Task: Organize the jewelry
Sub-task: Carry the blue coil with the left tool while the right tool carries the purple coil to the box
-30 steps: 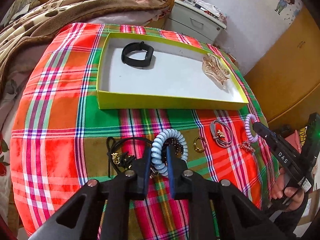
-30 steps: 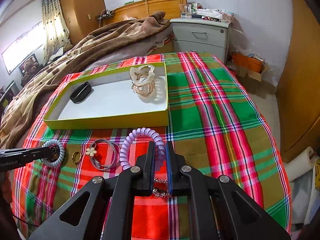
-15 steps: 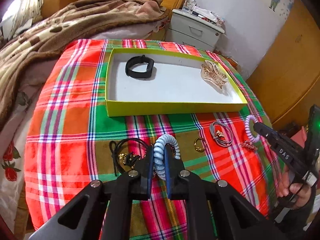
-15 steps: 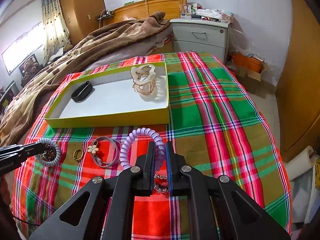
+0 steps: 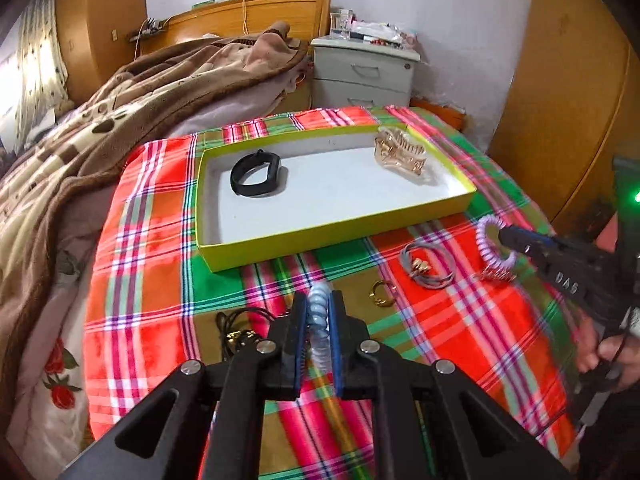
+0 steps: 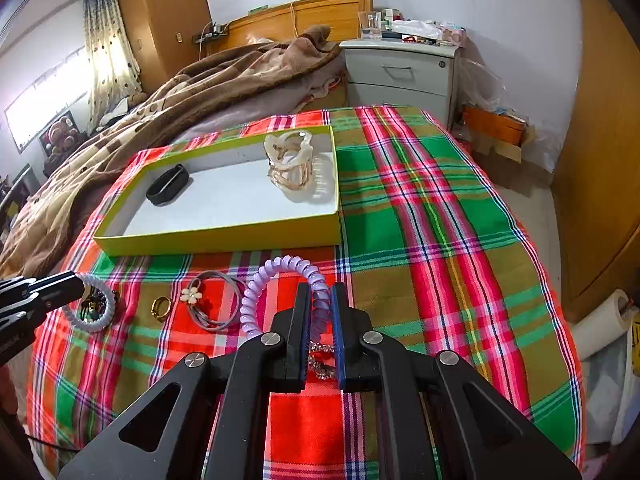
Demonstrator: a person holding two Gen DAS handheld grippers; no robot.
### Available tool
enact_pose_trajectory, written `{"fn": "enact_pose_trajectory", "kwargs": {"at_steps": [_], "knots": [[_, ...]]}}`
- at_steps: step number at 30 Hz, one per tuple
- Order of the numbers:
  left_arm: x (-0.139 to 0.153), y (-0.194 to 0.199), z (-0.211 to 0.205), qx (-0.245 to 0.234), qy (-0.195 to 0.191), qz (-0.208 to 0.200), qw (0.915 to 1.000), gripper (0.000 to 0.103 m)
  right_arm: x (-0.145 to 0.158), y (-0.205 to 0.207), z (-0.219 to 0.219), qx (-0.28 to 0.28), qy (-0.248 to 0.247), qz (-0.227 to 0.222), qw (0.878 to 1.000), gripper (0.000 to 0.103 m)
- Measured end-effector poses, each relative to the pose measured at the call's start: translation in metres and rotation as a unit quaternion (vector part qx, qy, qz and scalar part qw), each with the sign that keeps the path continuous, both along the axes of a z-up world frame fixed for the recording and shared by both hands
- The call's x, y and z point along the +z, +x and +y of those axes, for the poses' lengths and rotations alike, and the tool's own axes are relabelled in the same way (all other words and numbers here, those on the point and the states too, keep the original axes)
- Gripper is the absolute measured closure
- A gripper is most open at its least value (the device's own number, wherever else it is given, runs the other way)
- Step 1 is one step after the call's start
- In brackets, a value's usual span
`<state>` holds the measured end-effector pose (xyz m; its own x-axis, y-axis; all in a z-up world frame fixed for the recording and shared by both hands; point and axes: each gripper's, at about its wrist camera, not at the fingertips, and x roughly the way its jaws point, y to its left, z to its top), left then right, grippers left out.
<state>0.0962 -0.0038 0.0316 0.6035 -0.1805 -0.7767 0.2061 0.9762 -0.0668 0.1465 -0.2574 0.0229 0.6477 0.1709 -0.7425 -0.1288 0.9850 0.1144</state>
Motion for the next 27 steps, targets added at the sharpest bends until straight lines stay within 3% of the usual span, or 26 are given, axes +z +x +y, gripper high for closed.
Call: {"fn": "enact_pose_trajectory", "kwargs": {"at_steps": [2,13,20,27], "knots": [[0.003,0.001,0.003,-0.004,-0.022,0.0,0.9997,0.092,0.003,0.0,0.001,0.001,-0.001,-0.003,1.0,0.093],[-0.013,0.002,0.023,0.011,-0.039,0.036,0.9985,0.091,0.003,-0.001,0.003,0.004,0.001,-0.003,1.0,0.093],[-0.031,-0.014,0.021,0.01,-0.026,0.064,0.9976,0.074,0.002,-0.003,0.004,0.009,0.004,-0.002,1.0,0.093],[-0.044,-0.02,0.02,0.025,-0.022,0.083,0.996,0.075,0.002,-0.005,0.004,0.009,0.006,-0.004,1.0,0.093]]}}
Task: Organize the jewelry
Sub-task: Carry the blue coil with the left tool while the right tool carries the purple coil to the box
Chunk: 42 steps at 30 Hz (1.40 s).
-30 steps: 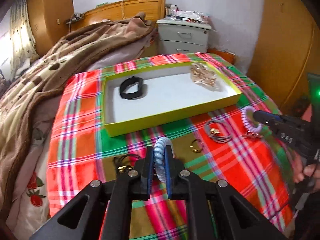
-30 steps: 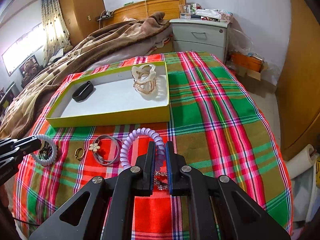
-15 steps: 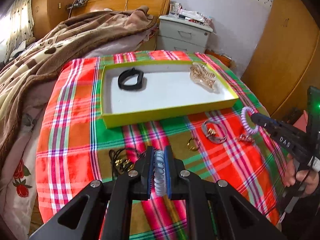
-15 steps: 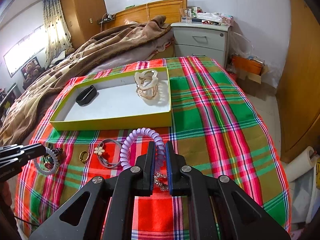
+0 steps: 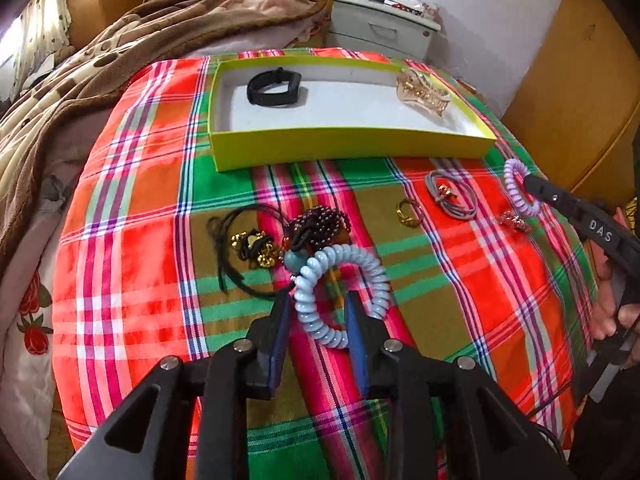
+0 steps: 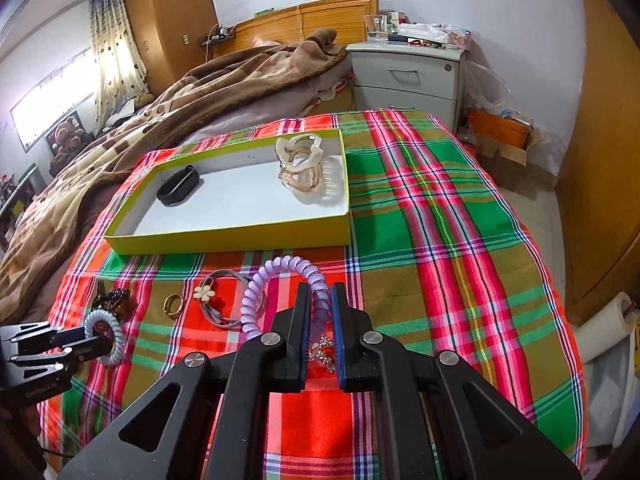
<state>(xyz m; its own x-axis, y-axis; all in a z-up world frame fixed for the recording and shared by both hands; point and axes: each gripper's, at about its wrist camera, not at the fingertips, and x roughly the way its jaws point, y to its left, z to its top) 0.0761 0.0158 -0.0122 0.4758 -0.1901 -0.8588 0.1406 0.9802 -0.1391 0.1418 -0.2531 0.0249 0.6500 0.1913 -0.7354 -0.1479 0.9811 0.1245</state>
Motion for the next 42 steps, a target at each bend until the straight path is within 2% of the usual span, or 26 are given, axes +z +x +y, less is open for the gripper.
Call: {"fn": "enact_pose_trajectory", "kwargs": {"at_steps": [1,2,4,16,25,32,42], "knots": [[0.002,0.0,0.0,0.001,0.0,-0.003,1.0,0.08,0.0,-0.001,0.0,0.0,0.0,-0.001,1.0,0.093],[0.004,0.0,0.0,0.004,0.0,-0.007,1.0,0.089,0.002,-0.001,0.001,0.001,0.0,-0.003,1.0,0.093],[0.007,-0.002,0.001,0.005,0.0,-0.009,0.9999,0.092,0.005,-0.002,0.002,0.002,-0.001,-0.008,1.0,0.093],[0.036,-0.001,0.018,0.019,-0.034,-0.043,0.9983,0.093,0.026,0.004,0.013,0.009,-0.006,-0.028,1.0,0.093],[0.064,0.029,0.035,0.035,-0.044,-0.08,0.9952,0.093,0.041,0.035,0.036,0.031,-0.007,-0.034,0.999,0.093],[0.064,0.067,0.042,0.041,-0.06,-0.078,0.9943,0.093,0.045,0.075,0.059,0.05,-0.017,-0.028,0.998,0.093],[0.049,0.114,0.043,0.048,-0.067,-0.06,0.9948,0.093,0.022,0.123,0.087,0.069,-0.029,0.006,0.997,0.093]]}}
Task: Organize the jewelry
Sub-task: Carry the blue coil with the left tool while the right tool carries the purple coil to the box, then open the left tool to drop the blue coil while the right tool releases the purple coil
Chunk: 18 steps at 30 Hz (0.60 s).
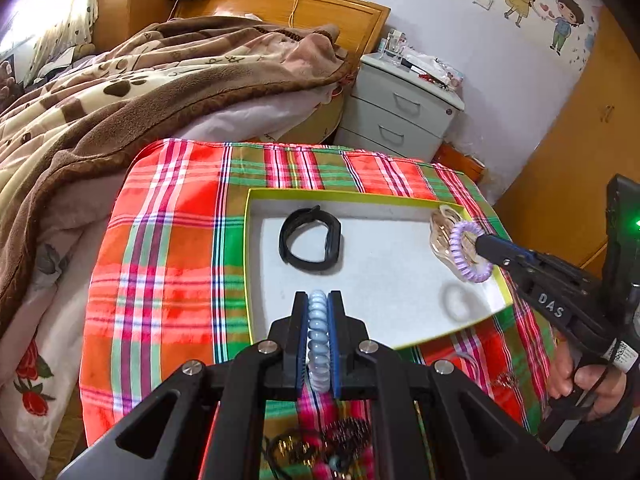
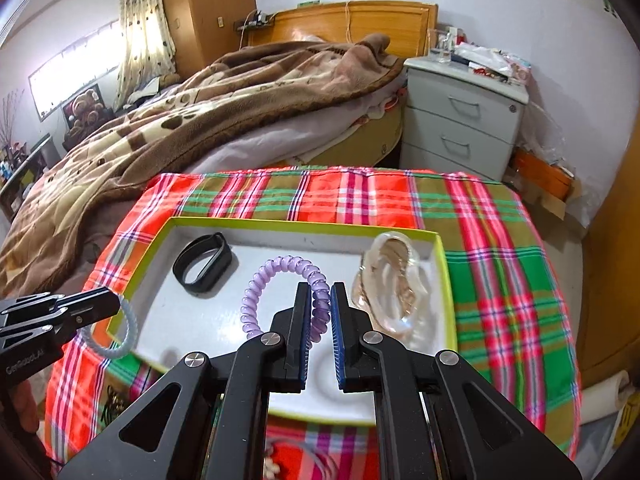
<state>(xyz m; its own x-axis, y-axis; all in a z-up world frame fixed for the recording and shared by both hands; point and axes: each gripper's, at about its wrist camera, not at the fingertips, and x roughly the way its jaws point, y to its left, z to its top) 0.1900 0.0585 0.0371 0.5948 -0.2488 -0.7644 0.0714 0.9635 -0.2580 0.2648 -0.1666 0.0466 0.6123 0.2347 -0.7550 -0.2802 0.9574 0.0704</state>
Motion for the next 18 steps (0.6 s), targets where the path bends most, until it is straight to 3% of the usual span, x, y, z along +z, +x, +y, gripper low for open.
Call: {"fn": "enact_pose_trajectory", "kwargs": {"at_steps": [10,18], "knots": [[0.006,0.029,-0.006,-0.01,-0.023,-0.008,0.9997,0.093,-0.008,0.03,0.015,0.009,0.001,0.018,1.0,0.093],[-0.02,0.041,-0.004,-0.006,-0.024,0.028,0.9993,0.093,-0.023,0.044,0.025,0.014,-0.008,0.037,0.999,0.093]]}}
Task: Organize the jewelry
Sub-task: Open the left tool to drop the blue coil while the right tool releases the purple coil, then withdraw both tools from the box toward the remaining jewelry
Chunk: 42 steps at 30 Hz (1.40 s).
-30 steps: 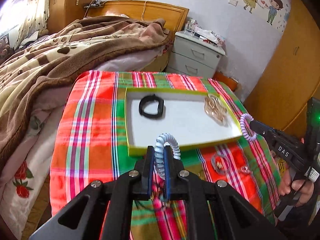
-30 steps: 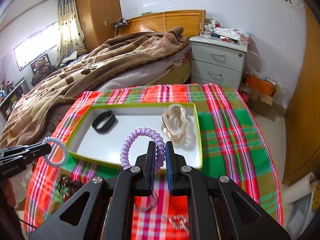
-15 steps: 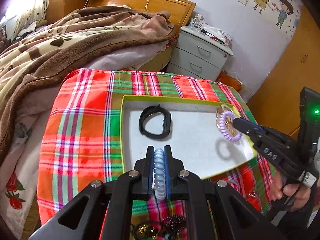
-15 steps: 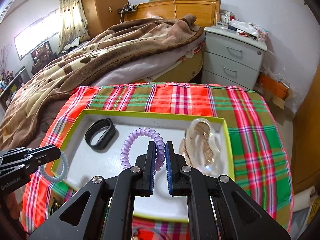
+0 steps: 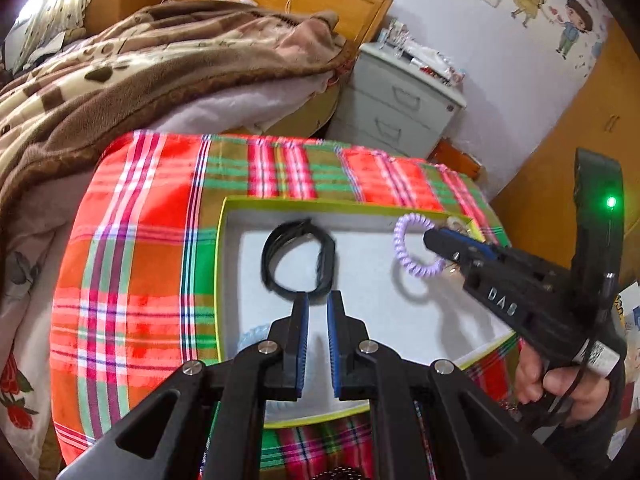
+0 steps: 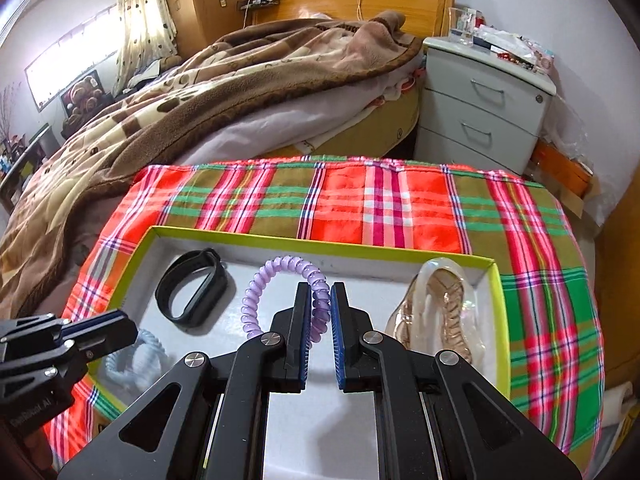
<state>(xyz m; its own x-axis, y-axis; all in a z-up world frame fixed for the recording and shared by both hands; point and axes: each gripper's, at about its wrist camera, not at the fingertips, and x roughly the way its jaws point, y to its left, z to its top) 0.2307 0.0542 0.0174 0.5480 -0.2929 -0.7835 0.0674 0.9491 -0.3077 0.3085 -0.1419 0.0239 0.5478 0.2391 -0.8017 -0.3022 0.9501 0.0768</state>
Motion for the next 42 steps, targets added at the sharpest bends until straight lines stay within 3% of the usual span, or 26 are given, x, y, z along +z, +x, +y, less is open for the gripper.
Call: {"fn": "enact_pose_trajectory", "kwargs": {"at_steps": [13,30,35,42], "knots": [[-0.022,-0.003,0.006,0.007,0.018,0.025,0.9995,0.093,-0.019,0.015,0.018,0.015,-0.027,0.022,0.999,0.093],[-0.024,-0.005,0.004,0.011,0.04,0.021,0.9989,0.092,-0.026,0.017,0.035,0.04,-0.042,0.025,0.998,0.092],[-0.022,-0.006,-0.001,0.01,0.055,0.017,0.9983,0.082,-0.023,0.016,0.033,0.034,-0.036,0.018,0.999,0.083],[-0.02,-0.009,-0.002,0.008,0.055,0.016,0.9983,0.077,-0.017,0.011,0.031,0.039,-0.032,0.012,0.999,0.081]]}}
